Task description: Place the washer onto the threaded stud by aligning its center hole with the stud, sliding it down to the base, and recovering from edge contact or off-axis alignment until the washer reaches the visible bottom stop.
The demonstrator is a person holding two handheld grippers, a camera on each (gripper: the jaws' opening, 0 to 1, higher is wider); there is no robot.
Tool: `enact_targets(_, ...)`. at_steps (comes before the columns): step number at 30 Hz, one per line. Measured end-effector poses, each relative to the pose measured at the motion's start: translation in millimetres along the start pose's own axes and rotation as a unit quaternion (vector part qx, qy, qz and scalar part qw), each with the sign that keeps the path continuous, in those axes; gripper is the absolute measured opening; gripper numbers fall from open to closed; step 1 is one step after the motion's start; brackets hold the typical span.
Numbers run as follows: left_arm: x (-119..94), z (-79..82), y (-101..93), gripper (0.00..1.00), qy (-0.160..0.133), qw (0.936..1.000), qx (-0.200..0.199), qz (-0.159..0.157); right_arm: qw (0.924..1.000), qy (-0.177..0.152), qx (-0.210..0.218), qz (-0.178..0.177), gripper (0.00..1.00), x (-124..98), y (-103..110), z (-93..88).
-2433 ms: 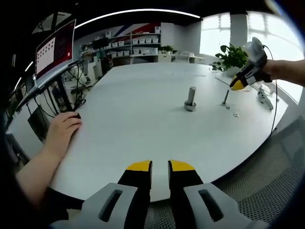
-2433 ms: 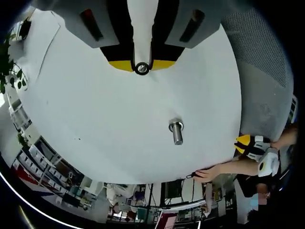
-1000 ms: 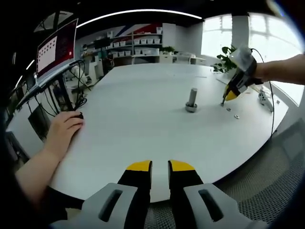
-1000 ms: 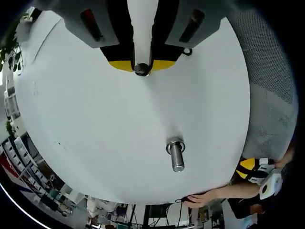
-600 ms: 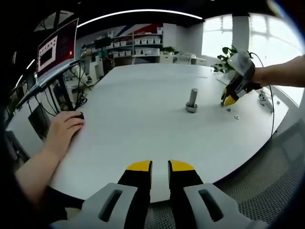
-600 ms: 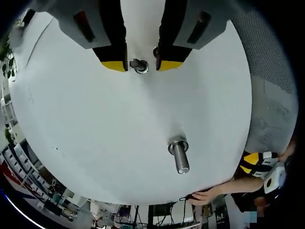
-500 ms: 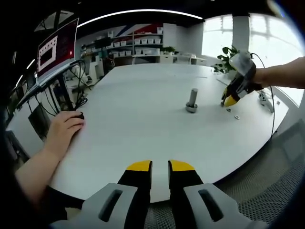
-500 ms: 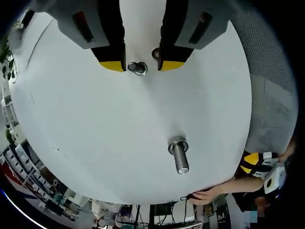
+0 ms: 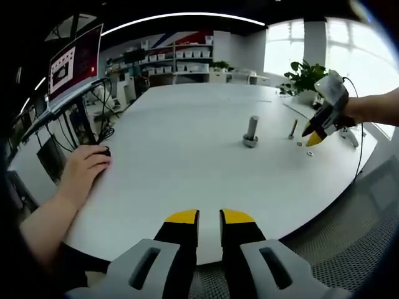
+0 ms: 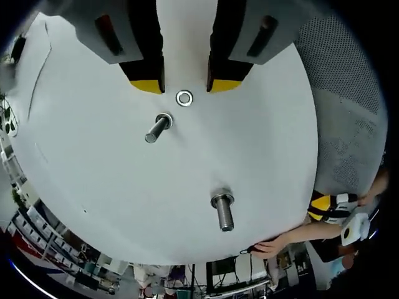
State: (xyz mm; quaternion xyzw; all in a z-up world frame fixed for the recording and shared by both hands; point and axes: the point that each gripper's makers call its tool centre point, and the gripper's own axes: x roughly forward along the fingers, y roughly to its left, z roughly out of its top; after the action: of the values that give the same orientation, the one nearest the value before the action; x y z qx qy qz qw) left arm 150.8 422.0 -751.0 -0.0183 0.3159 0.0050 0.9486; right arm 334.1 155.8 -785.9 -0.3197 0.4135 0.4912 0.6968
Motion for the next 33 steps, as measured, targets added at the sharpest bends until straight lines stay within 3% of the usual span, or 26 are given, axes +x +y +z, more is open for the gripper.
enact_targets(7,0.5,-0.8,0.4,0.11,0.0,1.0,0.001,0.0,0.9999,0.006,0.004,0.01,0.29,-5.4,11.9,-11.5)
enact_targets(20,0.3,-0.7,-0.6,0.11,-0.001,1.0,0.002,-0.001,0.9996,0.011,0.001,0.027,0.29,-8.7,30.3,-17.1)
enact_targets(26,0.2,-0.5,-0.9,0.11,-0.002,1.0,0.002,-0.001,0.9976,0.047,-0.03,0.039,0.29,-6.9,40.0,-31.8)
enact_targets(33,-0.2,-0.6,-1.2,0.11,-0.002,1.0,0.002,-0.001,0.9969,0.058,-0.037,0.038,0.29,-5.6,39.8,-35.7)
